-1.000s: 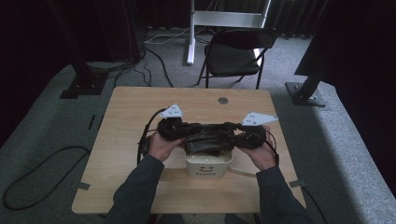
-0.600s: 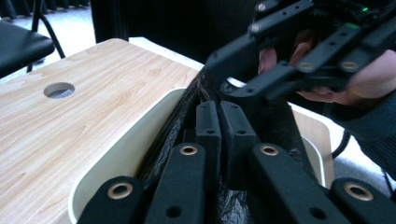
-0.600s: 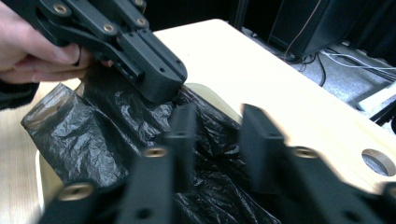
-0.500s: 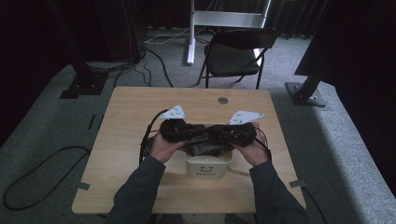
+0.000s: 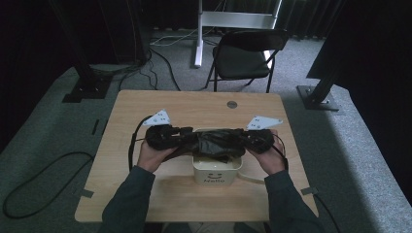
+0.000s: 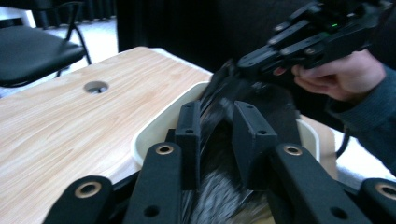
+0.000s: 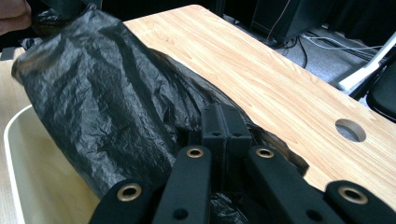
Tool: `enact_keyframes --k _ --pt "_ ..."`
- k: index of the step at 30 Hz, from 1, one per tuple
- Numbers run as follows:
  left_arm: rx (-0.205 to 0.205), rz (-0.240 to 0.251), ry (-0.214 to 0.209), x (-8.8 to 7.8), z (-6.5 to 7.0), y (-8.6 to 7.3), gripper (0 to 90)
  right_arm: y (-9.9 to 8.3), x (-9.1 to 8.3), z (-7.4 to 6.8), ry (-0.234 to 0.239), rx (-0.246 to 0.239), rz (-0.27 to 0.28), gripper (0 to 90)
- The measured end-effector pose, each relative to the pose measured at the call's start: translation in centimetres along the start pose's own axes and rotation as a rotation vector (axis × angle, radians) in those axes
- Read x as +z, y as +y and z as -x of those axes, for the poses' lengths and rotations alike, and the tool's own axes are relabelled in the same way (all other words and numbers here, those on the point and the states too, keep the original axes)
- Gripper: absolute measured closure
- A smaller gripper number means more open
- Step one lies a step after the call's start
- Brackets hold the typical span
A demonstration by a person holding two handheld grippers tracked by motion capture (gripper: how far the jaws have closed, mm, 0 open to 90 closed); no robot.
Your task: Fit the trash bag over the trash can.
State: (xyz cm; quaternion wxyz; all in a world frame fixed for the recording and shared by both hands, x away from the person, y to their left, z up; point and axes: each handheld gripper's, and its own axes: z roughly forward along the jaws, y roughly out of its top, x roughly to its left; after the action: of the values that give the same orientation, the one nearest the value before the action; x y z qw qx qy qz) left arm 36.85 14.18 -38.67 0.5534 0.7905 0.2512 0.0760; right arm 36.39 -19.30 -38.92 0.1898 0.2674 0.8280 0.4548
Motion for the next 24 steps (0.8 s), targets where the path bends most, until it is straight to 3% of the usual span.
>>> enact_keyframes --k 9,14,17,19,21,24 --pt "-0.028 0.036 0.058 -2.2 -0.9 -1.0 65.3 -0.7 -0.9 0.4 -0.018 0.013 0.004 90.0" --pt "-0.049 0.008 0.072 -3.0 -1.5 -1.9 60.6 -1.1 -1.4 0.7 -0.025 0.027 0.010 90.0" --pt "-0.041 -0.013 0.073 -2.6 -1.4 -2.2 57.4 -1.2 -1.6 0.9 -0.023 0.034 0.014 90.0" --pt "-0.034 -0.034 0.097 -2.2 -1.4 -2.2 56.1 -1.2 -1.6 0.9 -0.022 0.036 0.016 90.0" --pt "-0.037 -0.060 0.121 -1.6 -1.5 -2.1 58.5 -1.2 -1.6 0.8 -0.017 0.033 0.016 90.0" --pt "-0.040 -0.095 0.177 -0.6 -1.4 -1.8 75.4 -1.1 -1.4 0.7 -0.008 0.026 0.017 90.0"
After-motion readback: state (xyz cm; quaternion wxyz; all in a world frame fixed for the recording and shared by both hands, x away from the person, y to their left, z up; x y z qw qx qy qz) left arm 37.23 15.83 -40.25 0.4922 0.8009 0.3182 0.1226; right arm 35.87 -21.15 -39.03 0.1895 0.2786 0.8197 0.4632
